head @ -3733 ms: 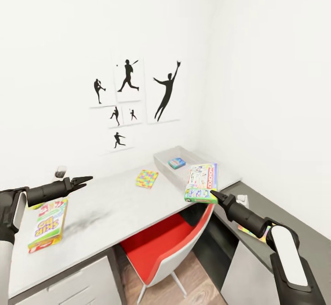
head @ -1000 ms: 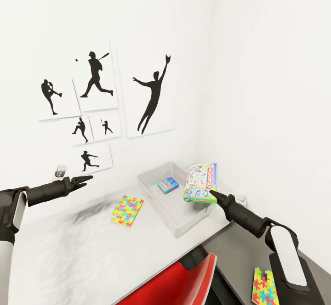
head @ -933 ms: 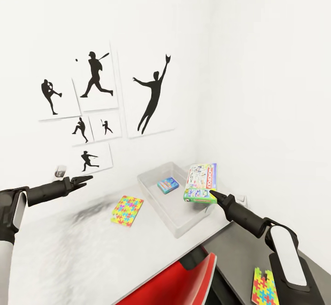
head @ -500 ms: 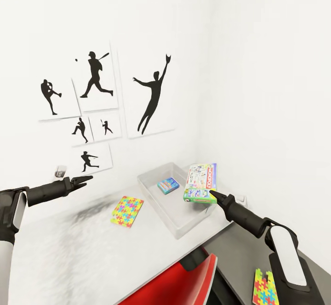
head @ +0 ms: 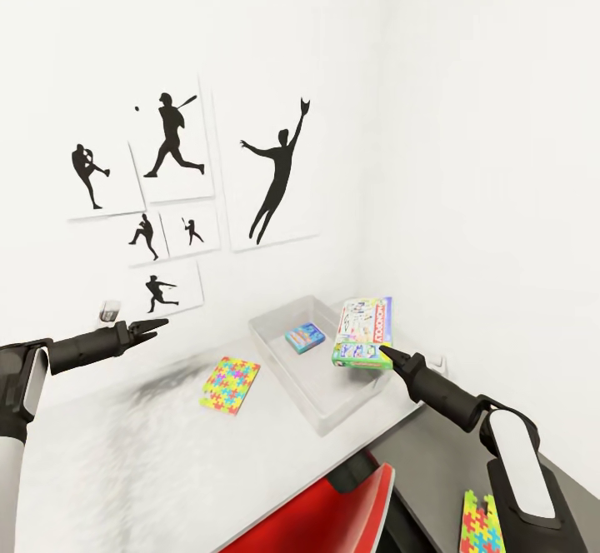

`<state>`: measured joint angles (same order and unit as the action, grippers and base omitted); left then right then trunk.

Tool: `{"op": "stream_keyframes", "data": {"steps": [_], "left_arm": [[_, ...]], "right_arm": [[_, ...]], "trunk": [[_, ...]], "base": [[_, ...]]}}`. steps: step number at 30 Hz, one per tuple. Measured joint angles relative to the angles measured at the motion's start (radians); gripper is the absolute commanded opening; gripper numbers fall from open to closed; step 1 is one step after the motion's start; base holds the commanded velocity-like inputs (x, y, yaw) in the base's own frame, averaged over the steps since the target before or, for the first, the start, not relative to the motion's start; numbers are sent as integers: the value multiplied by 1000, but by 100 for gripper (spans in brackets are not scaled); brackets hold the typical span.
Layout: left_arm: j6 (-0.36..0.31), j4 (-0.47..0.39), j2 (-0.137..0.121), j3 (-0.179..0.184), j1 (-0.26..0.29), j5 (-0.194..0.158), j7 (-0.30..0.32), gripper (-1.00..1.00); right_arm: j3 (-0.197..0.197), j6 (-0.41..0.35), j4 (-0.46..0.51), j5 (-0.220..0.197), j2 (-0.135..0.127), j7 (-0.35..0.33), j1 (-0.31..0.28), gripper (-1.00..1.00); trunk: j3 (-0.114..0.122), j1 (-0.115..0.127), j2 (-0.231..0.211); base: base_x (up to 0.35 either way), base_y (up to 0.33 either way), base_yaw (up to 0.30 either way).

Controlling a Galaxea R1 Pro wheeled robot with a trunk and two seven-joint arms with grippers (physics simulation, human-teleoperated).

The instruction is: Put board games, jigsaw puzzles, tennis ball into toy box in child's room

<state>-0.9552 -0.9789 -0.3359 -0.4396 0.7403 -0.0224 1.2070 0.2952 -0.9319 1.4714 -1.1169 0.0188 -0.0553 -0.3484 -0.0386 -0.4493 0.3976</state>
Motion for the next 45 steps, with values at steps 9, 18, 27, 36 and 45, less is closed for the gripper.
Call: {"op": "stream_keyframes", "data": {"steps": [9,18,27,36,45], "left_arm": [[0,0,0,0,0,0,1,100],[0,0,0,0,0,0,0,100],[0,1,0,0,0,1,-1,100],[-3,2,4,0,-1,1,-2,100],[-2,3,8,0,0,1,-4,100]], "right_arm": [[-12,17,-76,2,30,5,-90,-100],[-13,131,-294,23,134,238,-311,-100],[-14,139,-465,14,124,288,-380,-100],[-9,197,-476,18,132,279,-382,-100],[-14,234,-482,18,137,279,-378,-100]], "trunk": [[0,0,0],[0,0,0],[0,0,0],[0,0,0],[-12,0,0]], "base": [[3,0,0],[0,0,0],[0,0,0],[0,0,0],[0,0,15]]}}
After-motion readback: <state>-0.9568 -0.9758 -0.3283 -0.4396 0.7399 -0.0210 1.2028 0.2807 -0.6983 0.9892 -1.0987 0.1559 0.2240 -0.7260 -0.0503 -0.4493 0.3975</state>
